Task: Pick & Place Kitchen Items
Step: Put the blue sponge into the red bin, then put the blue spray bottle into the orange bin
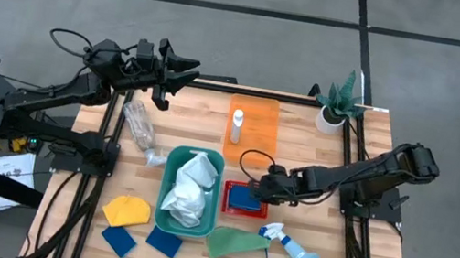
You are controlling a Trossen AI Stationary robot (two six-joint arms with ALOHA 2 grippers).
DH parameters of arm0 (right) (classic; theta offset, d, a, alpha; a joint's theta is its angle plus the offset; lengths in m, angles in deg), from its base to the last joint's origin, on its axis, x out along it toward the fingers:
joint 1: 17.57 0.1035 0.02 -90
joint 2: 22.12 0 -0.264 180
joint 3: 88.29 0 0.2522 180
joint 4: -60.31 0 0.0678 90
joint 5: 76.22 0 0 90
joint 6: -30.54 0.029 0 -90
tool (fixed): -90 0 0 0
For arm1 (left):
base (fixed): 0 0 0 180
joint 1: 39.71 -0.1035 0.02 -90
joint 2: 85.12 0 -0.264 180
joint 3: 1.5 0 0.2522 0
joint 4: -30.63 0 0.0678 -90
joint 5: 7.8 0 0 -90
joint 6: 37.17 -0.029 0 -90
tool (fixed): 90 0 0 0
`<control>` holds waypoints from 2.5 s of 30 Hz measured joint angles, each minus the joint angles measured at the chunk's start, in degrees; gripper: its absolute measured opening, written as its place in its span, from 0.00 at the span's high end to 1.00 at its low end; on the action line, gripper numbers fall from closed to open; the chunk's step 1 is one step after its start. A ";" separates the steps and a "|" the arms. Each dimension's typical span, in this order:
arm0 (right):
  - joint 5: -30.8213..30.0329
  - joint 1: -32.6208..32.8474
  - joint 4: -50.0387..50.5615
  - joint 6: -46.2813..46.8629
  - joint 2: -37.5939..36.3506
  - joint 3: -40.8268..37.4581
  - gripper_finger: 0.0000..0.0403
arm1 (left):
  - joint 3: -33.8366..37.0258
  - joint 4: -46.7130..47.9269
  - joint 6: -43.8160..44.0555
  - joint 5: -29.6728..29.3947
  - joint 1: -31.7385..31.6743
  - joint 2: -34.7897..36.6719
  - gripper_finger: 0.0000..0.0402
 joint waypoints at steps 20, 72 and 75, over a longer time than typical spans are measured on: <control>2.38 -1.10 0.59 -3.89 2.83 2.84 1.00 | 0.00 2.04 0.35 0.01 -0.01 0.00 0.65; -10.59 2.20 6.61 -5.47 -0.97 2.77 0.73 | 0.00 3.49 0.39 0.06 0.00 0.00 0.65; -13.51 3.17 7.07 -6.37 -2.24 2.77 0.73 | 0.00 3.49 0.39 0.06 0.01 0.00 0.65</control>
